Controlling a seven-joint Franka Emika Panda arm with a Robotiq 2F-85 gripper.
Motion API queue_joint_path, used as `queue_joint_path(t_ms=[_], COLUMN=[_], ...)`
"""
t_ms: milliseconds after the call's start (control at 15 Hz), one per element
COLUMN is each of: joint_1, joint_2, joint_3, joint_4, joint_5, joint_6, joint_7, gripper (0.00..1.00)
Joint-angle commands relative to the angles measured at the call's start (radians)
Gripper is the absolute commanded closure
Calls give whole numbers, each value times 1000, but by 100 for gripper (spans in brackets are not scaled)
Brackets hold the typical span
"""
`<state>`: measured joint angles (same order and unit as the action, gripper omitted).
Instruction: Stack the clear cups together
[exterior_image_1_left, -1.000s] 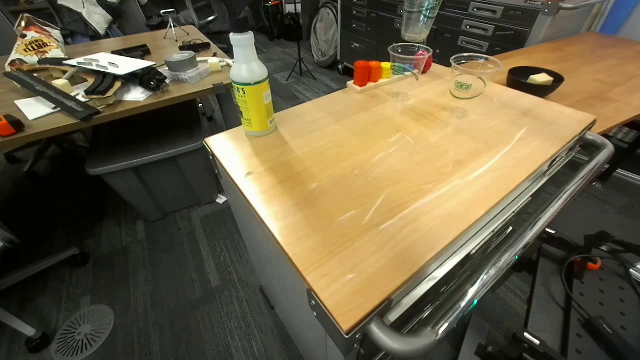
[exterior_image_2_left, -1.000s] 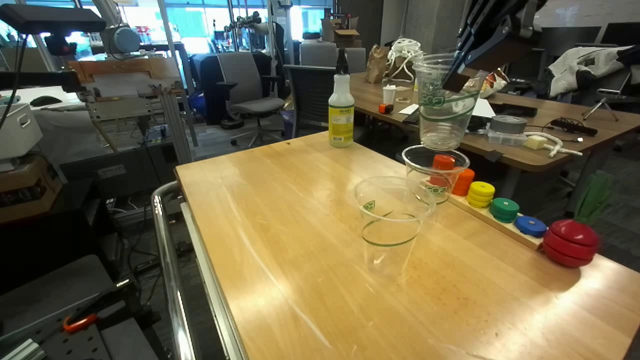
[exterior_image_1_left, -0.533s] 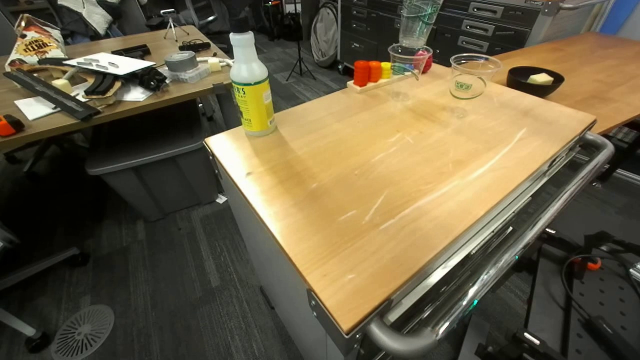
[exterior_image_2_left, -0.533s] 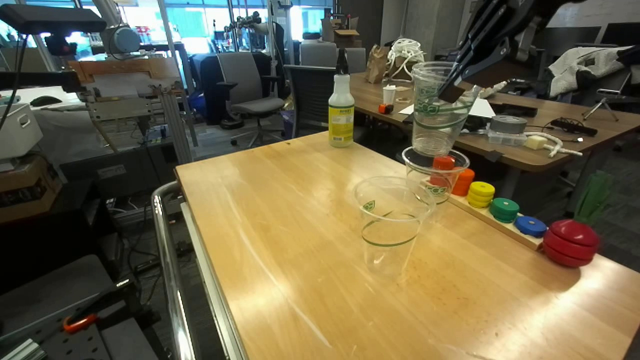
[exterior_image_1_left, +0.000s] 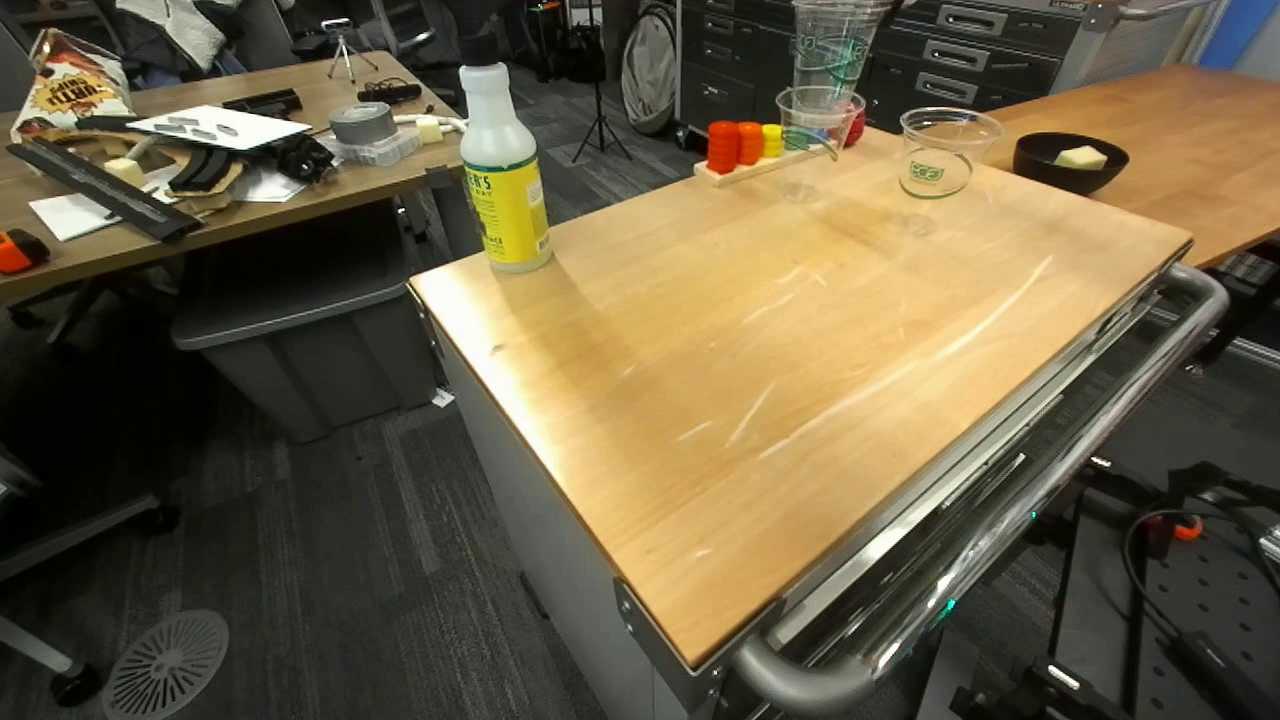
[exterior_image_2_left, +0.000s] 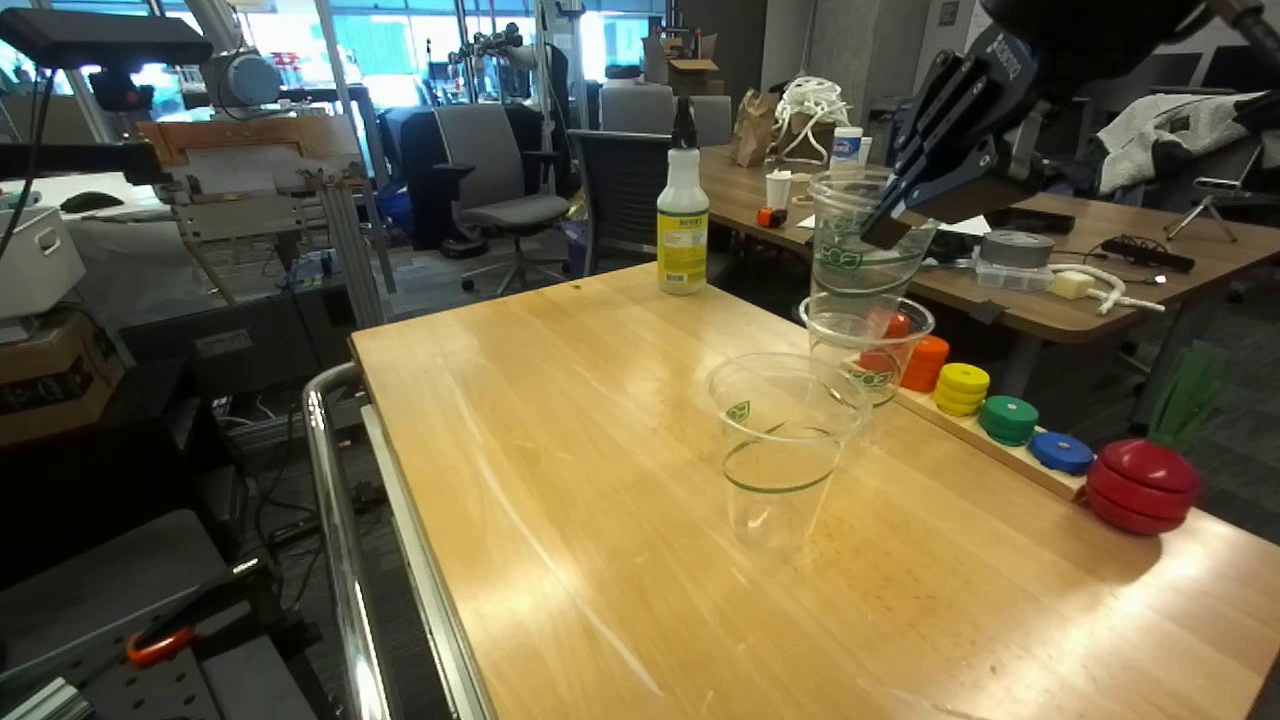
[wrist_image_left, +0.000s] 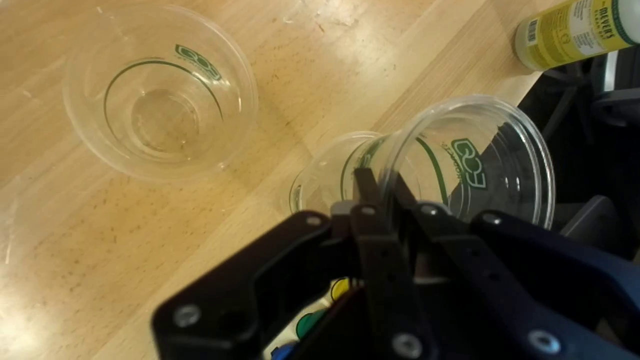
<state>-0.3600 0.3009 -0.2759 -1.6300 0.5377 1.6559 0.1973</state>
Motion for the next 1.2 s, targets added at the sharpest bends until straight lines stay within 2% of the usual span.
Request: queue_joint_path(t_ms=[0, 67, 133, 200, 800, 1133], joint_1=[1, 2, 3, 3, 19, 25], joint_2=[15, 13, 13, 11, 10, 38], joint_3=[2, 2, 1, 2, 4, 8], joint_4=[33, 28, 27, 23, 22, 45], joint_5=[-46, -58, -68, -77, -144, -170], joint_6=[-26, -24, -22, -19, -9, -13], joint_7=[23, 22, 23, 19, 18, 20], gripper=[98, 95, 67, 66, 1, 0])
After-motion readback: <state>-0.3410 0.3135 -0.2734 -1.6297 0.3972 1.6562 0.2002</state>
